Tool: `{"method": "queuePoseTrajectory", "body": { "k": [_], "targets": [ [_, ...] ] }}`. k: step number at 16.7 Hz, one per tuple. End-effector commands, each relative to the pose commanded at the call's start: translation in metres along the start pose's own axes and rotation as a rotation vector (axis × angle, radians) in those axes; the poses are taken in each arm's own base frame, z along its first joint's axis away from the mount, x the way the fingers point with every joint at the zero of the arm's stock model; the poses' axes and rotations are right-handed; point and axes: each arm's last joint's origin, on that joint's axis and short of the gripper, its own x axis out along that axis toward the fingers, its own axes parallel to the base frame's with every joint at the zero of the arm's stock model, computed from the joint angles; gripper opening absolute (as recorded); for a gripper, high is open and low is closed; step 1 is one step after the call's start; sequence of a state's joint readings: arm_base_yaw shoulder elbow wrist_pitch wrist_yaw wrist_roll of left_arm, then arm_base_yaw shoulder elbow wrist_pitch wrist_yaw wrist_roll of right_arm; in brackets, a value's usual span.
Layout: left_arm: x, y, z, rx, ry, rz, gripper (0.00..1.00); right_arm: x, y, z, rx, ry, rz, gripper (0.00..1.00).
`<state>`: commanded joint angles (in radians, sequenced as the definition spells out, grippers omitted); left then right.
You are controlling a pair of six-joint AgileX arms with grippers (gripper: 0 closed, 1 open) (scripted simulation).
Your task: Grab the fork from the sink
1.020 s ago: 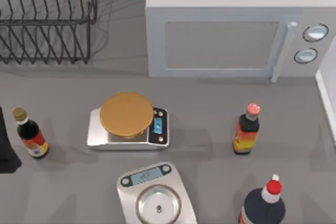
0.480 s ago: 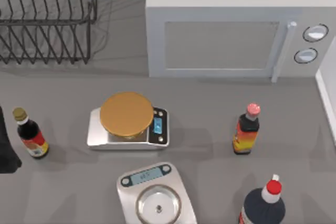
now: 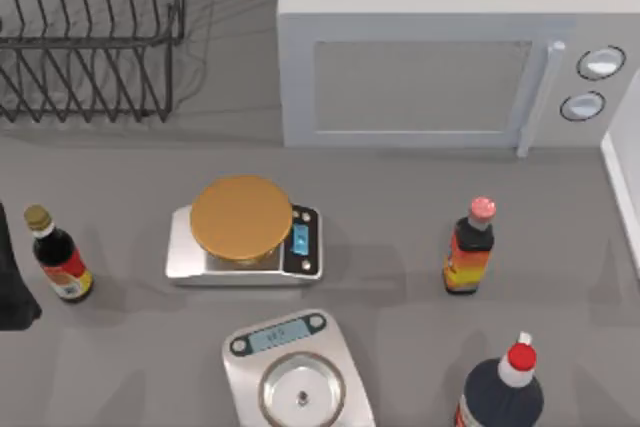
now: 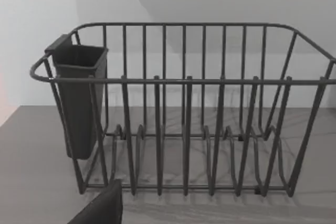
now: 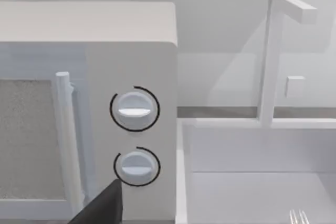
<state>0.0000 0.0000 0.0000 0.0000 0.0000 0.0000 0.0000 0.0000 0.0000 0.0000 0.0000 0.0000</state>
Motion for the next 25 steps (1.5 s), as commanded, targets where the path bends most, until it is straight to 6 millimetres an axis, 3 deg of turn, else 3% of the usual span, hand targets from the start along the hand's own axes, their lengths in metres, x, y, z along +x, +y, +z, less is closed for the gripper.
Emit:
{"method": "queuePoseTrajectory", "body": {
  "k": [3, 6, 9, 12, 16, 19, 22, 25],
  "targets": [
    [0.000, 0.000, 0.000, 0.000, 0.000, 0.000, 1.00, 0.000, 0.000, 0.002, -0.001, 0.007, -0.002, 1.00],
    [0.000, 0.000, 0.000, 0.000, 0.000, 0.000, 1.00, 0.001, -0.002, 0.020, -0.014, 0.069, -0.015, 1.00],
    [0.000, 0.000, 0.000, 0.000, 0.000, 0.000, 1.00, 0.010, -0.004, 0.054, -0.036, 0.191, -0.038, 1.00],
    [0.000, 0.000, 0.000, 0.000, 0.000, 0.000, 1.00, 0.036, -0.010, 0.097, -0.058, 0.366, -0.062, 1.00],
    [0.000, 0.000, 0.000, 0.000, 0.000, 0.000, 1.00, 0.105, -0.025, 0.142, -0.079, 0.652, -0.085, 1.00],
    [0.000, 0.000, 0.000, 0.000, 0.000, 0.000, 1.00, 0.176, -0.045, 0.150, -0.080, 0.881, -0.088, 1.00],
    [0.000, 0.000, 0.000, 0.000, 0.000, 0.000, 1.00, 0.246, -0.070, 0.131, -0.069, 1.096, -0.079, 1.00],
    [0.000, 0.000, 0.000, 0.000, 0.000, 0.000, 1.00, 0.303, -0.095, 0.092, -0.047, 1.285, -0.059, 1.00]
  ]
}}
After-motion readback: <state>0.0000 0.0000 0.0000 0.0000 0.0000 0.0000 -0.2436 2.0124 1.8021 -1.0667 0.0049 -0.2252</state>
